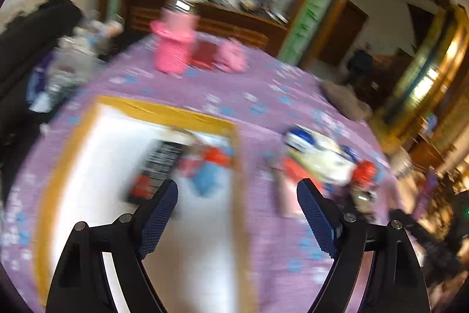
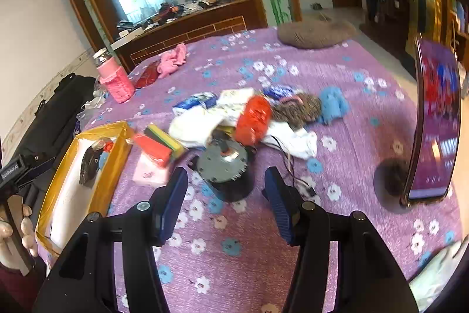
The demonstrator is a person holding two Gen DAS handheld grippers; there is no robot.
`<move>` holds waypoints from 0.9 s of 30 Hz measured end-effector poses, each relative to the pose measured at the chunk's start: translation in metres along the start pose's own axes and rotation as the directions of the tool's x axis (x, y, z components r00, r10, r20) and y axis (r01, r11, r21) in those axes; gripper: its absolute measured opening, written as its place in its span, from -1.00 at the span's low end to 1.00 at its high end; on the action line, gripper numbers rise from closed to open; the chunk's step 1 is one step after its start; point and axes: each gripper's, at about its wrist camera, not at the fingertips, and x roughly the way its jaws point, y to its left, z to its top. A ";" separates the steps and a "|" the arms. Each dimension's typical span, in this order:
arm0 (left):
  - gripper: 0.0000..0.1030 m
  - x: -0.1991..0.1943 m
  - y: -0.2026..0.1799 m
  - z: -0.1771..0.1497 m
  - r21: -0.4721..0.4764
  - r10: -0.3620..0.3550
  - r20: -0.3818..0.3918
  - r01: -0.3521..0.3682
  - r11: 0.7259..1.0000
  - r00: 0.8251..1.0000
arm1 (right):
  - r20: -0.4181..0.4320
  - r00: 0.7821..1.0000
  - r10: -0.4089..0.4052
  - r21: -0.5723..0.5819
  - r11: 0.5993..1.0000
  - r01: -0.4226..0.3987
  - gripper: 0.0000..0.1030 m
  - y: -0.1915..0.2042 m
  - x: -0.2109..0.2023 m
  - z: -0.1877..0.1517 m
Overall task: Organize soft objects
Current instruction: 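Drop black bag into the box with left tool while right tool drops blue toy, then reach and grasp the bag of orange and green felt strips with the left tool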
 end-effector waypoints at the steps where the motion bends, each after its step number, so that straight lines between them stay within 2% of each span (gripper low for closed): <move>1: 0.63 0.009 -0.012 -0.001 0.002 -0.035 -0.029 0.035 0.999 0.999 | -0.002 1.000 -0.003 0.006 1.000 0.003 0.03 -0.004 0.001 -0.003; 4: 0.63 0.027 -0.041 -0.004 0.039 -0.078 -0.056 0.080 0.996 0.995 | -0.001 0.999 -0.035 -0.008 0.999 0.035 0.03 -0.010 0.001 -0.012; 8: 0.63 0.054 -0.071 -0.001 0.067 -0.074 -0.086 0.079 0.995 0.994 | 0.030 0.997 -0.072 -0.023 0.997 0.073 0.03 -0.020 -0.004 -0.023; 14: 0.63 0.057 -0.096 -0.002 0.090 -0.072 -0.075 0.079 0.993 0.995 | 0.035 0.997 -0.065 0.028 0.998 0.064 0.03 -0.051 0.003 -0.033; 17: 0.63 0.055 -0.098 -0.006 0.087 -0.066 -0.070 0.072 0.994 0.995 | 0.033 0.997 -0.065 0.044 0.997 0.063 0.03 -0.063 0.009 -0.039; 19: 0.63 0.057 -0.100 -0.008 0.087 -0.057 -0.067 0.063 0.994 0.996 | 0.030 0.999 -0.032 0.077 0.997 0.030 0.03 -0.070 0.009 -0.041; 27: 0.63 0.074 -0.100 -0.012 0.053 -0.047 -0.085 0.052 0.997 0.995 | 0.043 0.999 -0.011 0.077 0.997 0.008 0.03 -0.067 0.008 -0.042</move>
